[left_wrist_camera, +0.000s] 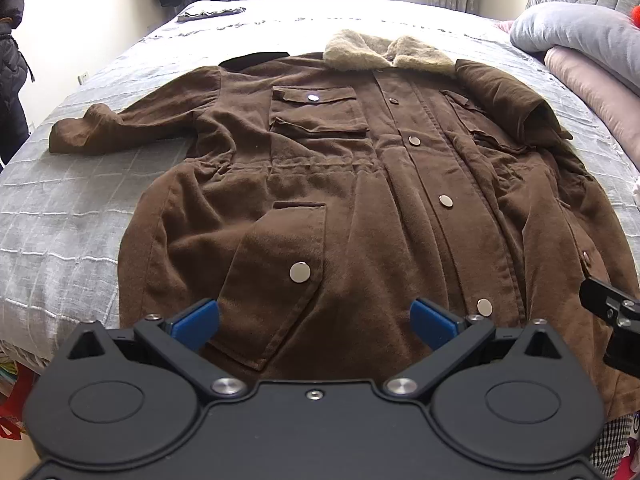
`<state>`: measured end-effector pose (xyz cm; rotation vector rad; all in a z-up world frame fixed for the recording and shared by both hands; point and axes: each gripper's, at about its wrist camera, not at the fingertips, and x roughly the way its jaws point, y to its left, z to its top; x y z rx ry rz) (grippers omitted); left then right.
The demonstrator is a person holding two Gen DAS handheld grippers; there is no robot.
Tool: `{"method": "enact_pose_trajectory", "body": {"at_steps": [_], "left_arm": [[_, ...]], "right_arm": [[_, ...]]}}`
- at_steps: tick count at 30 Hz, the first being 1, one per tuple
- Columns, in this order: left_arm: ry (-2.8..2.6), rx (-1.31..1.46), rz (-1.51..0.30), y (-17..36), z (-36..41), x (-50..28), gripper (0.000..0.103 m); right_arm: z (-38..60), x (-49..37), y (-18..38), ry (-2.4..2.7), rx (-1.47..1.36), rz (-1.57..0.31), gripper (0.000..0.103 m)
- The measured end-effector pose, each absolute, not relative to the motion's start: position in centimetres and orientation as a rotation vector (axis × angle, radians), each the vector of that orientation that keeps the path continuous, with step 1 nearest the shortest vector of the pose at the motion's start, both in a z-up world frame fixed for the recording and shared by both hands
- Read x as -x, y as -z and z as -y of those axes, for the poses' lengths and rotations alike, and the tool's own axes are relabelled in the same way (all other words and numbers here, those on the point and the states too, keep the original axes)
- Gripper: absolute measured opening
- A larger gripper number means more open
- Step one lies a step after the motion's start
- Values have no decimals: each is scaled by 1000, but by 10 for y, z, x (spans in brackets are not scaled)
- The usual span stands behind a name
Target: Fold large clothes
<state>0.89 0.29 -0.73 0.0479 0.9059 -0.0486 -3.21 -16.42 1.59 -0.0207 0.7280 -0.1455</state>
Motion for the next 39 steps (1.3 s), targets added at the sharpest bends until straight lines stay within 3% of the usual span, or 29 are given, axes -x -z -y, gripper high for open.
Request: {"method": "enact_pose_trajectory", "body": {"at_steps": [39], "left_arm": [[7, -27, -901, 3, -13, -17, 103]], "right_arm": [[151, 17, -22, 156, 101, -716, 103]]}}
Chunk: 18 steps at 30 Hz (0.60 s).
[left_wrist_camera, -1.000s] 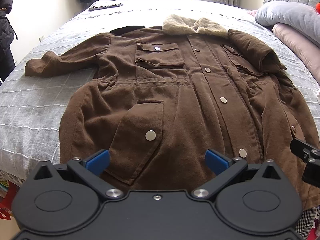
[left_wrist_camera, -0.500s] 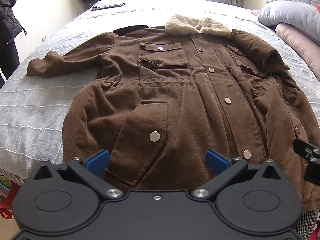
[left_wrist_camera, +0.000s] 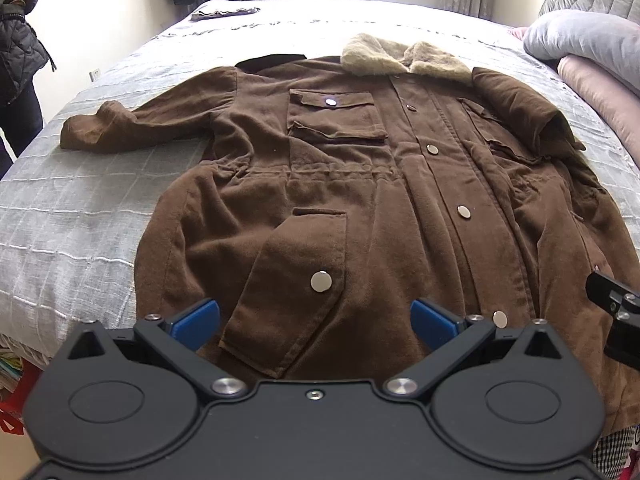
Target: Fold large clothes
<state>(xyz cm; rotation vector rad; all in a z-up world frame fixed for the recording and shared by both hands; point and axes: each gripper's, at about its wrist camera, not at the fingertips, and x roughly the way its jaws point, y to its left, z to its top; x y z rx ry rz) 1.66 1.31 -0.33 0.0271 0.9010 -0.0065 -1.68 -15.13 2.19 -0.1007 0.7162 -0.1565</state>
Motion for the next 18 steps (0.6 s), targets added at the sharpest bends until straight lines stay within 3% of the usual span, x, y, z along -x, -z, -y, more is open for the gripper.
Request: {"method": "enact_pose_trajectory", "body": {"at_steps": [18], "left_arm": [[-43, -7, -884, 3, -25, -22, 103]], "right_arm": [[149, 4, -21, 156, 101, -711, 103]]}}
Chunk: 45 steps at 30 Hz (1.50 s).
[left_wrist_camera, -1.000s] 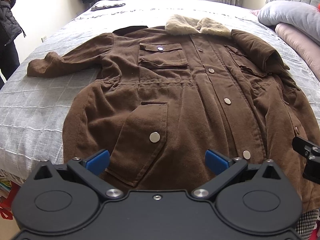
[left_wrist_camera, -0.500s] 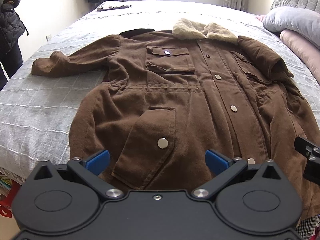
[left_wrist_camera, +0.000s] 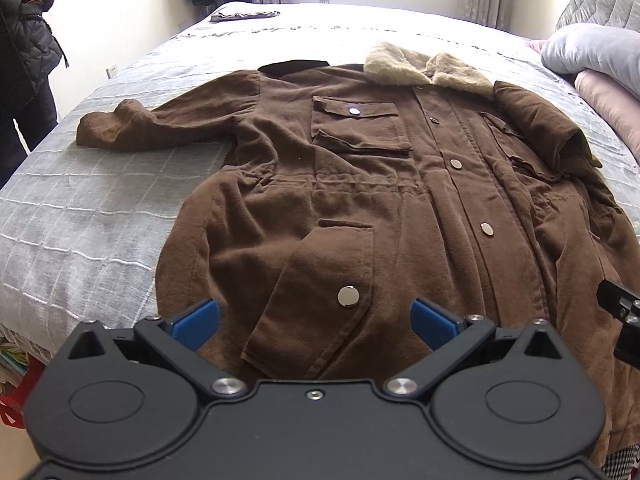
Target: Fold large clothes
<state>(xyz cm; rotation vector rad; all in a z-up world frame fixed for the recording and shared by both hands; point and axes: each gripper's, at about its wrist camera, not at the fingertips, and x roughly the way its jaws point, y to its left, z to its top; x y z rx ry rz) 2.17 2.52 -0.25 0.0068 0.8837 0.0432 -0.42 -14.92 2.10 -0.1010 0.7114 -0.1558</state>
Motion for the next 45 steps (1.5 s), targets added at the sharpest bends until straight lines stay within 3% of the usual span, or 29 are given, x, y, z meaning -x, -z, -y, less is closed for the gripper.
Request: {"method": "enact_pose_trajectory", "body": {"at_steps": [17, 24, 38, 45], "left_arm": [[-3, -14, -766, 2, -26, -14, 103], [87, -28, -804, 5, -29, -27, 103], [236, 35, -849, 11, -62, -97, 103], [306, 80, -861, 14, -62, -119, 103]], "right_arm": [[152, -3, -12, 129, 81, -746, 103], [167, -15, -10, 81, 74, -768, 103], [258, -73, -17, 69, -49, -834, 103], [344, -114, -22, 64, -325, -763, 103]]}}
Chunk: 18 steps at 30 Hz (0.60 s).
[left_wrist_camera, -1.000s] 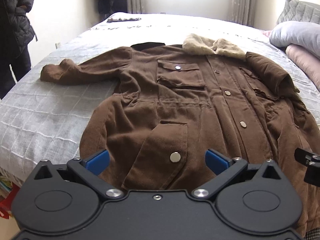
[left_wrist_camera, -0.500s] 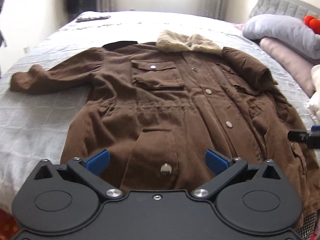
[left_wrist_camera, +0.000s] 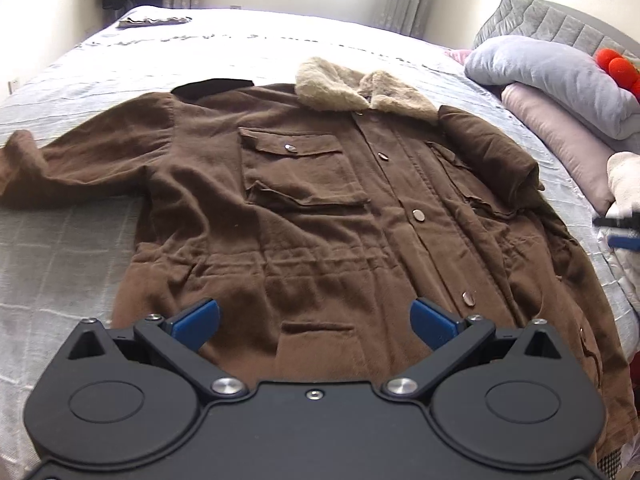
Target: Fold large clothes
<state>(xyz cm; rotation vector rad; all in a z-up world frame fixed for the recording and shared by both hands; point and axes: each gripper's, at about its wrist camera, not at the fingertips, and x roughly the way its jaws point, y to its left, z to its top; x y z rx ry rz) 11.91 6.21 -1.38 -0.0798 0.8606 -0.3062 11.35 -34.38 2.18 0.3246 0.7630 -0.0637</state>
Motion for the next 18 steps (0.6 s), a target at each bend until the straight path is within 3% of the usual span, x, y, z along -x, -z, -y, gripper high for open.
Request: {"method": "enact_pose_trajectory", "body": {"at_steps": [7, 11, 14, 16, 18], "left_arm": [[291, 84, -875, 27, -52, -127, 103], [273, 101, -881, 32, -50, -132, 103], [258, 97, -884, 34, -49, -133, 103], [253, 89, -874, 33, -49, -133, 103], [246, 77, -856, 32, -48, -132, 103]], "right_arm": [[414, -196, -4, 80, -567, -704, 102], [421, -250, 31, 59, -713, -768, 92], [423, -268, 43, 76, -761, -704, 91], [426, -277, 48, 112, -774, -667, 81], [430, -284, 50, 139, -773, -659, 37]]}}
